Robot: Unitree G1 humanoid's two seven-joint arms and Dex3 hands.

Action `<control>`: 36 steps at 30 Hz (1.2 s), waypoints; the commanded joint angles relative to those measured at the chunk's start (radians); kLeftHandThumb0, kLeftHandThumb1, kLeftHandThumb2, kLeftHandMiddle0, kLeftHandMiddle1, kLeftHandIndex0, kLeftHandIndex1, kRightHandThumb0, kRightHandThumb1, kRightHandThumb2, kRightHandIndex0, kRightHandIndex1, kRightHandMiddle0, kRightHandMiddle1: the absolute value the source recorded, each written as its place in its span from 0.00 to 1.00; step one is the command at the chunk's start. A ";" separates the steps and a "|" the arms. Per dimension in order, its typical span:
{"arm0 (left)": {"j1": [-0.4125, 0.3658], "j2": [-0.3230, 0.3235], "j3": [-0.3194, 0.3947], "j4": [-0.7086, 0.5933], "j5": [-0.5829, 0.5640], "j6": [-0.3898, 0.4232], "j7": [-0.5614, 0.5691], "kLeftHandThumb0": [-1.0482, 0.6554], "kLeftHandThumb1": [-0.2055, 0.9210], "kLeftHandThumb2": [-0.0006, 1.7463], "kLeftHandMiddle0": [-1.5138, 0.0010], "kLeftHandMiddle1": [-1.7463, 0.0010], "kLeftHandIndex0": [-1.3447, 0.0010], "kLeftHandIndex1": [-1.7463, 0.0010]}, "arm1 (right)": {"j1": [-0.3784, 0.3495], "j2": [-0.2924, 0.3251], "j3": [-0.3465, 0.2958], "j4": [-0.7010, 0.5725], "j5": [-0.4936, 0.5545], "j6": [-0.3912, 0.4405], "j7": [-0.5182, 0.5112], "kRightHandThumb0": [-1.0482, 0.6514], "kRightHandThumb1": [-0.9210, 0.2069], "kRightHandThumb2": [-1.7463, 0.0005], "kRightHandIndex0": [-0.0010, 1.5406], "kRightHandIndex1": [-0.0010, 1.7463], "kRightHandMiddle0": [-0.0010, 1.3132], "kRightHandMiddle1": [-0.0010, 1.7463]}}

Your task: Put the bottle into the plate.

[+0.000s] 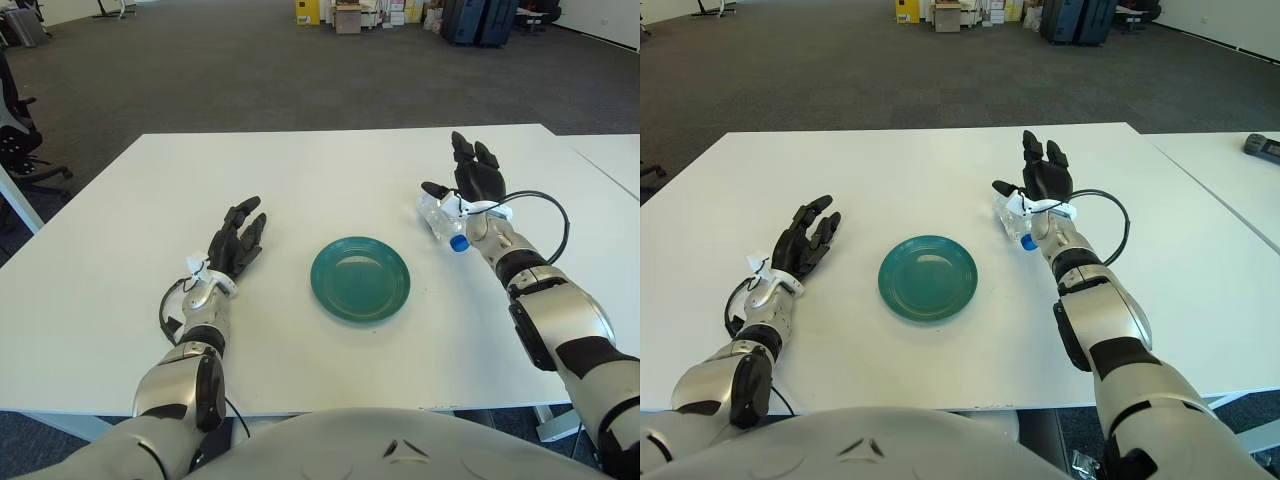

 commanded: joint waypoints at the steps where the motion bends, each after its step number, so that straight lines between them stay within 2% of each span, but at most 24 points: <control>1: 0.032 -0.016 -0.004 0.021 0.006 0.024 0.008 0.31 1.00 0.34 0.68 1.00 0.99 0.51 | -0.038 0.019 0.026 0.020 -0.010 0.075 0.041 0.00 0.00 0.74 0.00 0.00 0.00 0.00; 13: 0.038 -0.025 0.000 0.014 -0.003 0.018 -0.006 0.31 1.00 0.34 0.68 1.00 0.98 0.50 | -0.044 0.077 0.033 0.035 0.035 0.233 0.165 0.00 0.00 0.76 0.00 0.00 0.00 0.00; 25: 0.047 -0.030 0.003 0.003 -0.009 0.018 -0.013 0.30 1.00 0.33 0.66 0.99 0.97 0.50 | -0.034 0.119 0.022 0.050 0.063 0.341 0.301 0.00 0.00 0.76 0.00 0.00 0.00 0.00; 31: 0.051 -0.033 0.003 -0.006 -0.010 0.021 -0.021 0.30 1.00 0.32 0.66 0.99 0.97 0.50 | -0.014 0.152 0.025 0.061 0.075 0.385 0.322 0.00 0.00 0.74 0.00 0.00 0.00 0.00; 36: 0.052 -0.037 0.003 -0.013 -0.011 0.026 -0.024 0.30 1.00 0.32 0.66 0.99 0.97 0.50 | 0.001 0.170 0.029 0.072 0.075 0.410 0.340 0.00 0.00 0.73 0.07 0.03 0.00 0.00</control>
